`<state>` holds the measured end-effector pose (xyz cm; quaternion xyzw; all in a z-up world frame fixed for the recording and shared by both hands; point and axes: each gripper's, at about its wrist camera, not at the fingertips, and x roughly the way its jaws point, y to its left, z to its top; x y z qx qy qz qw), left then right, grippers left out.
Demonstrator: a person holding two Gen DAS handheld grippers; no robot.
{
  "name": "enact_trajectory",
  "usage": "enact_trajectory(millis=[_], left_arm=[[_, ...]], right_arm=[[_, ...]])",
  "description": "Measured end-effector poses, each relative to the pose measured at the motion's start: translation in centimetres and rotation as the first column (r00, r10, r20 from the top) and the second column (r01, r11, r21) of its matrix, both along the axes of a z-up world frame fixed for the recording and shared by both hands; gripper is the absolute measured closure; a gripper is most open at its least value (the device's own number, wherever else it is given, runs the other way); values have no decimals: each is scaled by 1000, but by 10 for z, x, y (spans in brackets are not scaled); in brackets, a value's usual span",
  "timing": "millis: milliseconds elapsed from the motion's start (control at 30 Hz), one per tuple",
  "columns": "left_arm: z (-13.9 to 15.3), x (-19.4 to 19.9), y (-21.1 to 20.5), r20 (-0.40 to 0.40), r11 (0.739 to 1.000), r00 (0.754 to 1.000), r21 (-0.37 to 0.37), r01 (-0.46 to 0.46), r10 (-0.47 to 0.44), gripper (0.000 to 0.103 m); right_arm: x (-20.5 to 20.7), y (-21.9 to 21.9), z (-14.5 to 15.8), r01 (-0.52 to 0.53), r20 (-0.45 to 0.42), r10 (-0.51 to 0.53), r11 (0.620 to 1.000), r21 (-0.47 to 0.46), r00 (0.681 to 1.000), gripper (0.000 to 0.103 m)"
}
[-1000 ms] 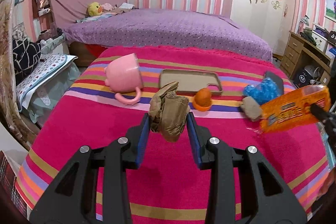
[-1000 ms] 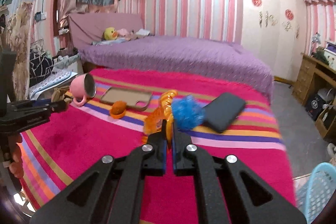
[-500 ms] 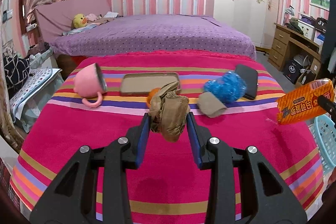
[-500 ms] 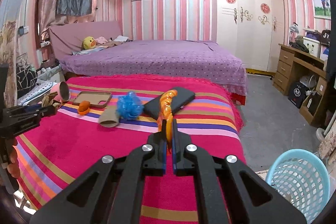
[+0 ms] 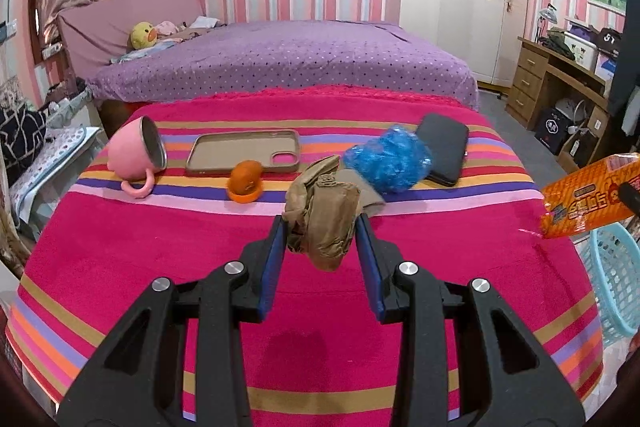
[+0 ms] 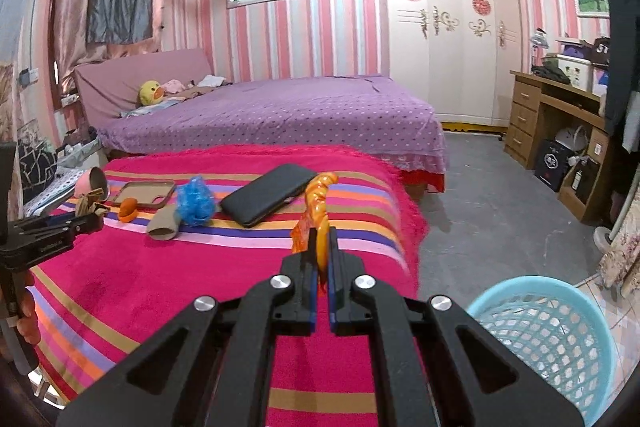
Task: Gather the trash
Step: 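Carry the brown bag and snack packet in both tools to the blue basket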
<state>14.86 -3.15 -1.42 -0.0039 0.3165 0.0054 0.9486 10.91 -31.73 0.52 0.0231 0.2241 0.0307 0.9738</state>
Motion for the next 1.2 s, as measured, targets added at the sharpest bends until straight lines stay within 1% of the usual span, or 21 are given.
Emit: enact_trajectory(millis=[133, 200, 267, 333, 567, 633, 733, 900, 967, 1067, 1200], left_arm=[[7, -3, -26, 2, 1000, 1000, 5, 22, -22, 68], [12, -6, -41, 19, 999, 999, 26, 30, -30, 68], [16, -9, -57, 35, 999, 998, 23, 42, -43, 68], [20, -12, -77, 45, 997, 997, 14, 70, -70, 68], [23, -26, -155, 79, 984, 981, 42, 173, -176, 68], [20, -30, -179, 85, 978, 974, 42, 205, -208, 68], [11, -34, -212, 75, 967, 964, 32, 254, -256, 68], [-8, -39, -264, 36, 943, 942, 30, 331, -332, 68], [-15, -40, -277, 21, 937, 937, 26, 348, -348, 68], [-26, -40, -299, -8, 927, 927, 13, 375, -375, 68], [-36, -43, -330, -18, 909, 909, 21, 416, -415, 68]], right_arm=[[-10, -32, 3, 36, 6, -36, 999, 4, 999, 100], [-13, -45, 3, 50, 7, -50, 999, 8, 999, 100], [-19, -62, 3, 75, 9, -75, 997, 1, 997, 99], [-26, -79, 2, 98, 10, -98, 995, -6, 995, 99], [-54, -138, -4, 186, 13, -186, 983, 3, 982, 99], [-61, -154, -8, 214, 6, -214, 977, 5, 977, 99], [-68, -179, -16, 256, -12, -256, 967, -5, 967, 99], [-81, -220, -31, 333, -50, -333, 943, 6, 942, 99], [-84, -234, -39, 360, -74, -358, 933, 11, 931, 99], [-88, -251, -46, 386, -93, -383, 923, 11, 919, 99], [-90, -261, -49, 395, -96, -391, 918, 24, 915, 99]])
